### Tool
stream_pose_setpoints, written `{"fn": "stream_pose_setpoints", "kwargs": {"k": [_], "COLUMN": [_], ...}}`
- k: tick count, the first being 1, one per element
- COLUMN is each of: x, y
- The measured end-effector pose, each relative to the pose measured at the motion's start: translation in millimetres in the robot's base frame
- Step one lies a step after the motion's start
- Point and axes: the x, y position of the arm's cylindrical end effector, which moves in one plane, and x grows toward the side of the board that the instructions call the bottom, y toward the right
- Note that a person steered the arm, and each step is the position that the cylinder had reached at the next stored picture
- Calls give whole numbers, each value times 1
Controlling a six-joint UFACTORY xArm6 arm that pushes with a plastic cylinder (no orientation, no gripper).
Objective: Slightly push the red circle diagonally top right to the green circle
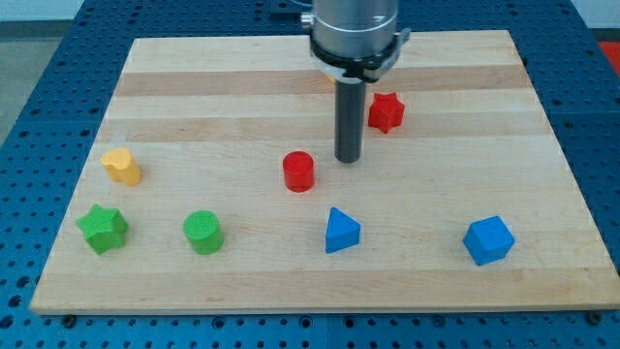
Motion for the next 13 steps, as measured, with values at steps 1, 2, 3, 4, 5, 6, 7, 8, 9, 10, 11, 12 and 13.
{"fn": "stream_pose_setpoints", "kwargs": {"k": [1, 2, 3, 4, 5, 6, 7, 8, 9, 10, 11, 12, 13], "x": [1, 13, 23, 28, 22, 20, 21, 23, 23, 23, 33, 49, 63], "y": [21, 20, 10, -6, -18, -38, -62, -67, -67, -54, -46, -46, -60]}}
